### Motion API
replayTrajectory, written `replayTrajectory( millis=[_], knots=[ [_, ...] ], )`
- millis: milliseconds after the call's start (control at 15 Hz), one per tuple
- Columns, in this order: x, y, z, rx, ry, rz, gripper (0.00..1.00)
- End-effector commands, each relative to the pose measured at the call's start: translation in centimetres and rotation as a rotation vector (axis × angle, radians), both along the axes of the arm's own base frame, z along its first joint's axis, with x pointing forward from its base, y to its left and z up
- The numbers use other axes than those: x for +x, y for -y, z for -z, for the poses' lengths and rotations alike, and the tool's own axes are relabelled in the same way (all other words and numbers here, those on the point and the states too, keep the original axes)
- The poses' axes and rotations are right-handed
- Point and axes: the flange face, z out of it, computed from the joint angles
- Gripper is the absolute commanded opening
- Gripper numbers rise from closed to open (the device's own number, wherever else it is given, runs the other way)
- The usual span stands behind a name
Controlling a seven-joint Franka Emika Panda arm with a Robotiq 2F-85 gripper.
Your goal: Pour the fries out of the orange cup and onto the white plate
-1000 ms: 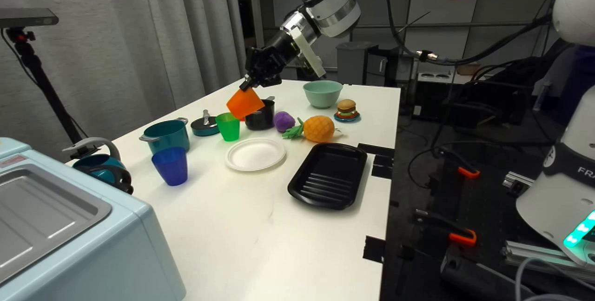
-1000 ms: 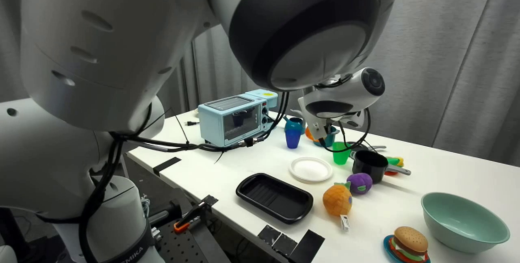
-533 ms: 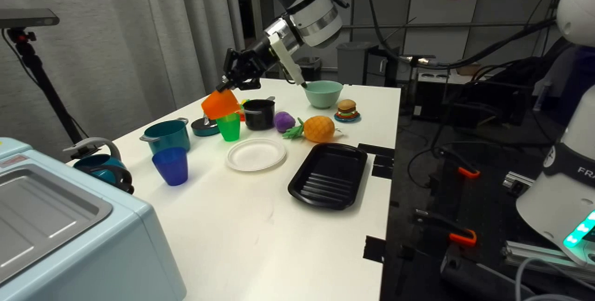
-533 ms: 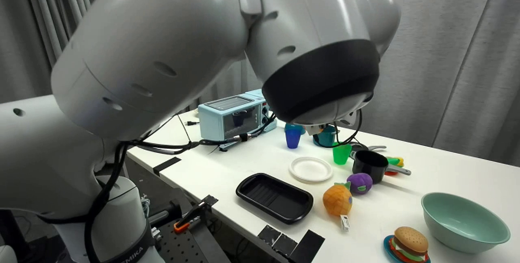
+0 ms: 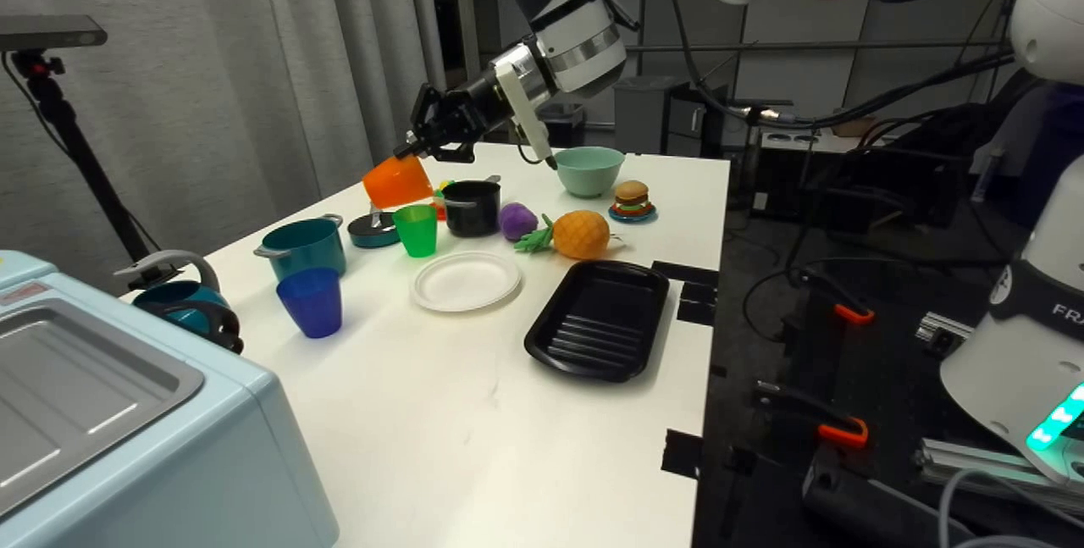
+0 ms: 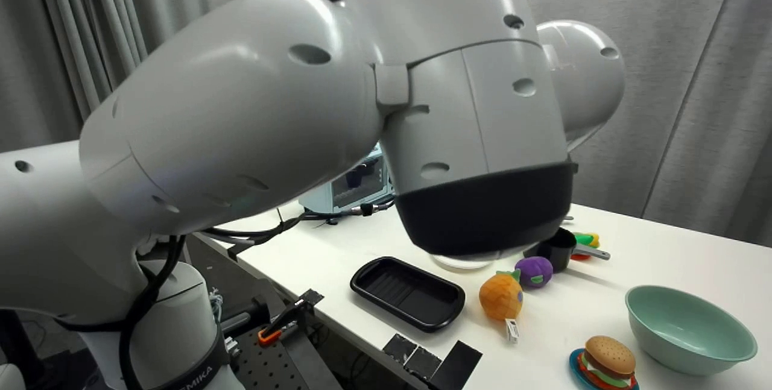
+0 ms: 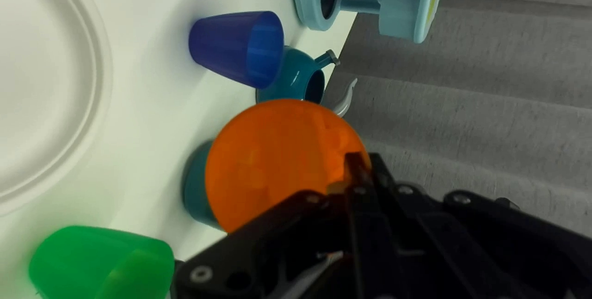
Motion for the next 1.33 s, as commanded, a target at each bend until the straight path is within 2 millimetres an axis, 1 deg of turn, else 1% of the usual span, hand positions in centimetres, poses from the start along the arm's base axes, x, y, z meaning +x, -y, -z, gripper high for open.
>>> replayTrajectory(
  millis=[0, 133, 200, 400, 600, 733, 800, 1000, 1267],
  knots=[
    [-0.9, 0.9, 0.6, 0.150, 0.019, -0.026, 0.01],
    [-1.3, 1.5, 1.1, 0.193, 0.010, -0.039, 0.01],
    [-1.3, 1.5, 1.4, 0.202, 0.009, -0.044, 0.01],
    [-1.5, 2.4, 2.7, 0.238, 0.002, -0.042, 0.01],
    [-1.3, 2.8, 3.7, 0.267, 0.010, -0.033, 0.01],
    [-1.3, 2.9, 3.9, 0.276, 0.022, -0.031, 0.01],
    [-1.4, 3.4, 4.0, 0.277, 0.034, -0.032, 0.01],
    [-1.0, 3.6, 4.3, 0.279, 0.057, -0.041, 0.01],
    [0.2, 4.0, 3.9, 0.287, 0.102, -0.067, 0.01]
  ],
)
